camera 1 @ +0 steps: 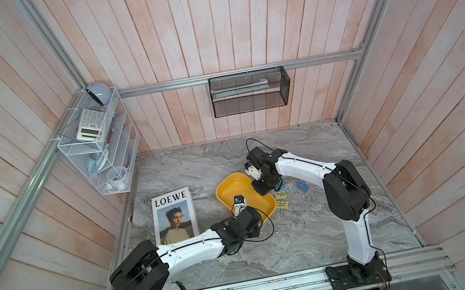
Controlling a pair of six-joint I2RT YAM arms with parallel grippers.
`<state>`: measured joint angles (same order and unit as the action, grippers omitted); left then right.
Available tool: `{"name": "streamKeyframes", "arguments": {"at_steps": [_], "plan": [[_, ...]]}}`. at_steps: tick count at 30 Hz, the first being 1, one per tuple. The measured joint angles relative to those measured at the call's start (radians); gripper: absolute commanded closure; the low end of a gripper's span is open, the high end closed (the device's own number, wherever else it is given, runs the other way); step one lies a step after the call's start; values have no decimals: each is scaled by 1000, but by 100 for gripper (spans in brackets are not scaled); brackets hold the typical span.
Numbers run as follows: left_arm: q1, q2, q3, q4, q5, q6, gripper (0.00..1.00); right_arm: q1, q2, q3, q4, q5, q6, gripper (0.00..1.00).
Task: Put the binder clips in the storage box
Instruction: Move the storage box to the center of the board.
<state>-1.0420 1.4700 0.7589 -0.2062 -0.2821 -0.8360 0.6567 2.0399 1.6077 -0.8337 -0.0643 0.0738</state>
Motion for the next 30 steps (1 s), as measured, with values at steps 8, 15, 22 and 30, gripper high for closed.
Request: {"name": "streamKeyframes", "arguments": {"at_steps": [8, 15, 22, 30], "plan": [[-41, -78, -54, -21, -8, -92, 24, 44, -8, -46, 2, -11, -43, 76], [-42, -146, -52, -39, -6, -103, 0, 75, -18, -57, 2, -18, -69, 49], [-43, -148, -20, -101, 16, -90, 0, 47, -93, -77, 13, -45, -74, 46], [26, -244, 33, -188, 42, -32, 0, -70, -240, -164, 51, -145, -13, 43]]}}
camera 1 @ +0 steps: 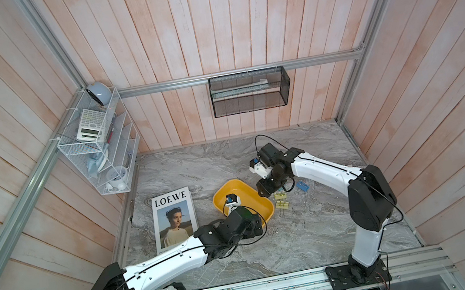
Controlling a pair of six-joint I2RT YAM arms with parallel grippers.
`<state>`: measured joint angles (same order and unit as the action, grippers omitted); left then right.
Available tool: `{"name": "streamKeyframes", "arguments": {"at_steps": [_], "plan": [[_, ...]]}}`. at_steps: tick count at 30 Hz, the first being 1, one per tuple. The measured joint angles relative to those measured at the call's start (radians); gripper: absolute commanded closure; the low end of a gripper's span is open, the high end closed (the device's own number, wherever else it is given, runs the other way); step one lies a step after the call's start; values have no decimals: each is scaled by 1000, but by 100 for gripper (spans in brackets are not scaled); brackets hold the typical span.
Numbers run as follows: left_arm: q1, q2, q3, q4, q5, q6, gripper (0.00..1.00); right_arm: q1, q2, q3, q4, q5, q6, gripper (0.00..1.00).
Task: Put the binder clips in the storage box
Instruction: Move the storage box to the center of the board, then pick up the binder clip at the center of the board.
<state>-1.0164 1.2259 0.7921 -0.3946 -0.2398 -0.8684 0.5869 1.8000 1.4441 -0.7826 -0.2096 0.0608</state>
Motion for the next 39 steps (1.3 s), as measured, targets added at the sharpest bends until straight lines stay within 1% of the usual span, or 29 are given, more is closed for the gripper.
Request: {"name": "streamKeyframes", "arguments": {"at_steps": [3, 5, 7, 10, 13, 18, 22, 26, 33, 39], "plan": [[78, -30, 27, -33, 14, 46, 0, -68, -72, -57, 45, -45, 81, 42], [151, -39, 42, -36, 31, 85, 0, -120, -119, -115, 92, -83, 160, 42], [253, -40, 55, -30, 55, 134, 0, -170, -145, -173, 137, -129, 247, 42], [396, -11, 82, -18, 68, 209, 0, -205, -142, -221, 182, -169, 348, 42], [471, 50, 123, 2, 76, 284, 0, -208, -117, -228, 214, -201, 424, 42], [547, 161, 161, 59, 97, 372, 0, -209, -65, -228, 274, -227, 518, 42], [591, 207, 161, 87, 125, 399, 0, -217, -21, -228, 319, -239, 577, 42], [591, 208, 161, 113, 141, 421, 0, -230, 6, -227, 349, -238, 619, 44], [602, 238, 161, 139, 155, 455, 0, -263, 72, -208, 404, -241, 685, 54], [608, 250, 158, 147, 157, 463, 0, -265, 113, -177, 431, -246, 712, 59]]}}
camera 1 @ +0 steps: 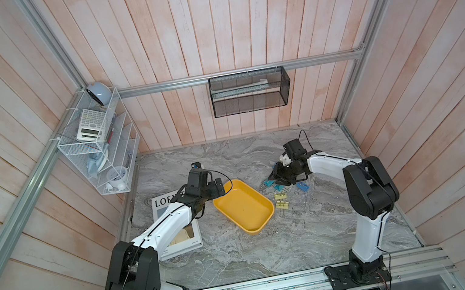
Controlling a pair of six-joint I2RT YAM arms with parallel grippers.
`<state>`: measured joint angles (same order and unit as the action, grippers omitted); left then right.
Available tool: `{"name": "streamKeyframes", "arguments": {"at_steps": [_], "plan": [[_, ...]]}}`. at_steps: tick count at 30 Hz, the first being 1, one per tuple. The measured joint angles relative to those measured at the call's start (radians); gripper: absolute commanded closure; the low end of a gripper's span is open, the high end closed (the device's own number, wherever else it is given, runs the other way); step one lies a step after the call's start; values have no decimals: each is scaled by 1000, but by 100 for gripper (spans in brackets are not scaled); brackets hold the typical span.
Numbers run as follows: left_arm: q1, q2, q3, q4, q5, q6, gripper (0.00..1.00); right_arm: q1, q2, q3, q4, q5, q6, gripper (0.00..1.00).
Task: Put the binder clips in the storage box
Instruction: Pick up the binder clip at the center of the board.
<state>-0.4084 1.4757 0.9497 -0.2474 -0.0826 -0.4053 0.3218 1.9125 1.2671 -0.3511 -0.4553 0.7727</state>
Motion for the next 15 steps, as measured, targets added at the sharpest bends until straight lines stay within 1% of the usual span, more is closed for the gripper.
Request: {"name": "streamKeyframes", "arguments": {"at_steps": [7, 8, 12, 15], "plan": [[0, 0, -4, 2, 0, 13, 0, 0, 2, 3, 21, -8, 25, 68], [0, 1, -4, 2, 0, 14, 0, 0, 2, 3, 23, -8, 27, 71], [4, 11, -4, 2, -1, 21, 0, 0, 4, 3, 31, -13, 41, 80], [8, 19, -5, 3, -1, 21, 0, 0, 7, 3, 34, -15, 43, 83]]}}
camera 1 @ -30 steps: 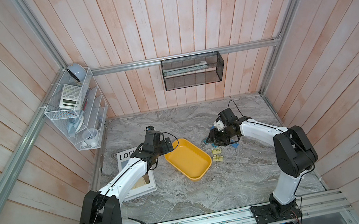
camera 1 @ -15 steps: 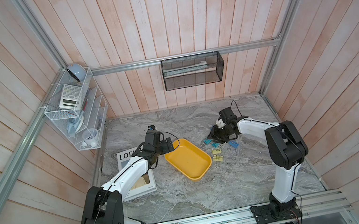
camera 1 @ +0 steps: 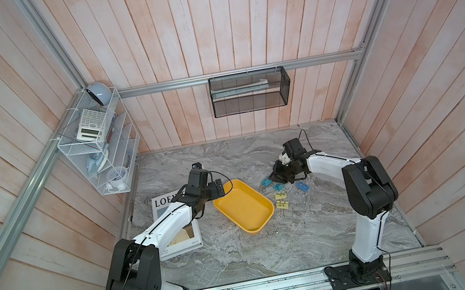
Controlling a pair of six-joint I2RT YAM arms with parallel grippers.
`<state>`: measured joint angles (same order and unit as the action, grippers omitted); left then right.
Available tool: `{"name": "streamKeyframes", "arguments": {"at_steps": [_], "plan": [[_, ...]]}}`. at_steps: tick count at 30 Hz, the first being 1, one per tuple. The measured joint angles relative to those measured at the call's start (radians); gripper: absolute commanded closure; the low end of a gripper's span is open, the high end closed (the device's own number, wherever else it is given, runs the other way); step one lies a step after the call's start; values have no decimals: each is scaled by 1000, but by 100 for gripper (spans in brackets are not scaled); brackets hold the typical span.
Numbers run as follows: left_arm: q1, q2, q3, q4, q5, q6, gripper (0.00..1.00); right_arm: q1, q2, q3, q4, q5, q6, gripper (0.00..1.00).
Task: Put the binder clips in the storage box
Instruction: Pick up the binder clip at the center of the board.
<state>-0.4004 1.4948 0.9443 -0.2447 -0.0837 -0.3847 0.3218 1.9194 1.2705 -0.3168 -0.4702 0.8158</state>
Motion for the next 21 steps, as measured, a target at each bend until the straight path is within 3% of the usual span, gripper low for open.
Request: {"name": "streamKeyframes", "arguments": {"at_steps": [2, 8, 21], "plan": [[2, 4, -3, 2, 0, 0, 0, 0, 2, 0, 2, -2, 3, 91], [3, 14, -16, 9, 0, 0, 0, -1, 5, 2, 10, -14, -2, 99], [9, 24, -47, 28, -1, 0, 0, -5, -13, 21, -21, -21, -23, 100]]}}
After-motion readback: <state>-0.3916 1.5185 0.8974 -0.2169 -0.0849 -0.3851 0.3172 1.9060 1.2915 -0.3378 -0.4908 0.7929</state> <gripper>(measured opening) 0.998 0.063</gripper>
